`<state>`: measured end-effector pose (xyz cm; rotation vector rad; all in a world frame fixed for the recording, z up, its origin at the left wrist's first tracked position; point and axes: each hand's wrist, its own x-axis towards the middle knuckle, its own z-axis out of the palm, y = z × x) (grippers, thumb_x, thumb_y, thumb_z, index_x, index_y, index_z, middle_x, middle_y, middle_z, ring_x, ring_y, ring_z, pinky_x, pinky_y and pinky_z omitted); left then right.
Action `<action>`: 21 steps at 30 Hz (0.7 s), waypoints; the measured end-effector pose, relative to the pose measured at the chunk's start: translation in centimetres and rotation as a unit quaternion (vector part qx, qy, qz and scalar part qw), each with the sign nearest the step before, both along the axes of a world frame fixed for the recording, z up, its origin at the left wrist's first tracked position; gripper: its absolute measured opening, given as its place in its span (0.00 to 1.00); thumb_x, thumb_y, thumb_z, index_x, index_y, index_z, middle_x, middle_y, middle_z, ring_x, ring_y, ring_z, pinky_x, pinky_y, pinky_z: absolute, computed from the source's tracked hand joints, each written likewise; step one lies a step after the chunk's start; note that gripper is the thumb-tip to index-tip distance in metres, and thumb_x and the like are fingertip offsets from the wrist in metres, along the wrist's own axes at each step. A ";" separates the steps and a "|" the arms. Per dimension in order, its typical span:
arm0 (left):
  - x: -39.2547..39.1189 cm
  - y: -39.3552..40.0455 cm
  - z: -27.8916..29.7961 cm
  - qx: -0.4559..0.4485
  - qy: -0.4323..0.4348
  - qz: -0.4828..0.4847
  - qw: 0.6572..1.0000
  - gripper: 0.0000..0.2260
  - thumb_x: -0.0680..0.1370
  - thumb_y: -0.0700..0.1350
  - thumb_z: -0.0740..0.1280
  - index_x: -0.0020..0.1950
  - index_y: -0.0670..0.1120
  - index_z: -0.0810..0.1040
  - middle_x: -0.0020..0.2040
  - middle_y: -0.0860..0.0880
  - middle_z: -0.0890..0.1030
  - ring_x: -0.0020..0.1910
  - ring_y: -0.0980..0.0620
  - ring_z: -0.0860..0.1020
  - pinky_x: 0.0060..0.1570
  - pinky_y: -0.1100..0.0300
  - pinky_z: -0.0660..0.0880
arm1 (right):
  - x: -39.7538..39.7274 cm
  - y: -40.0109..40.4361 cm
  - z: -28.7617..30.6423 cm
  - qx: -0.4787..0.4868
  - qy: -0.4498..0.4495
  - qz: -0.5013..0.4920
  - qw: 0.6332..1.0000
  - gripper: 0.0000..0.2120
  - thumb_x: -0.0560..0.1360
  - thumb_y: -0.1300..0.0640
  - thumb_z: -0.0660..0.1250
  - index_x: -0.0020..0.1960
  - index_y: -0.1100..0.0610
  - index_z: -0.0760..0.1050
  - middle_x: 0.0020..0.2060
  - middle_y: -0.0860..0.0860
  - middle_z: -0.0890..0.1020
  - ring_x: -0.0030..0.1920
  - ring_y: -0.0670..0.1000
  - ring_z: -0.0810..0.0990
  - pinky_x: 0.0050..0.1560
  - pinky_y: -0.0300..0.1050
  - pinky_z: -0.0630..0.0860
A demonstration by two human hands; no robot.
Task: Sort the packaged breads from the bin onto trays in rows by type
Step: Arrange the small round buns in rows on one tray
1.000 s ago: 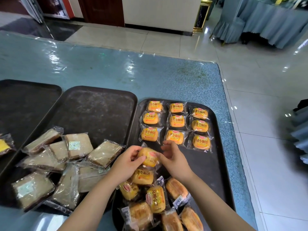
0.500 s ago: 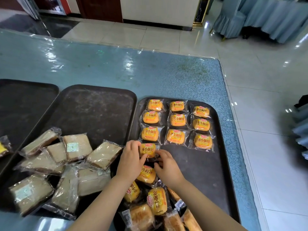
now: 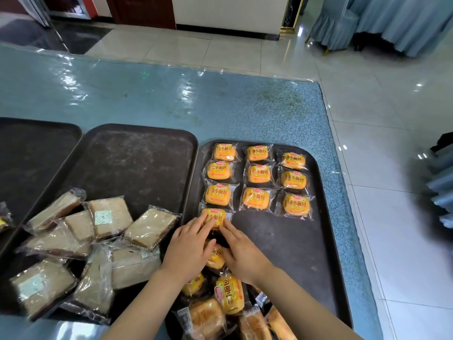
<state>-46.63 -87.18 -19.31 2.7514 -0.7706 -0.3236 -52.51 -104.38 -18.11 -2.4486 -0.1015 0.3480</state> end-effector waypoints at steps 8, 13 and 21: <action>-1.0 0.0 1.9 -0.063 0.019 0.003 0.998 0.20 0.82 0.55 0.56 0.74 0.55 0.65 0.77 0.55 0.61 0.76 0.55 0.55 0.74 0.55 0.51 | -2.9 -4.0 1.0 0.051 0.045 -0.131 0.989 0.19 0.81 0.54 0.59 0.72 0.48 0.66 0.67 0.41 0.69 0.69 0.43 0.67 0.66 0.33 0.61; -2.4 -0.7 3.0 -0.122 0.003 -0.052 0.991 0.15 0.81 0.49 0.61 0.68 0.53 0.73 0.69 0.58 0.69 0.71 0.58 0.63 0.72 0.60 0.55 | -7.3 -6.7 0.7 0.034 0.062 -0.152 0.986 0.12 0.78 0.56 0.63 0.60 0.51 0.76 0.52 0.43 0.78 0.52 0.43 0.76 0.51 0.26 0.68; -4.9 -2.3 3.9 -0.090 0.044 -0.110 0.989 0.15 0.82 0.48 0.59 0.68 0.53 0.73 0.68 0.59 0.69 0.71 0.60 0.63 0.72 0.61 0.54 | -11.3 -6.6 0.4 0.018 0.091 -0.213 0.973 0.24 0.72 0.38 0.67 0.62 0.48 0.70 0.50 0.44 0.77 0.47 0.42 0.77 0.47 0.32 0.71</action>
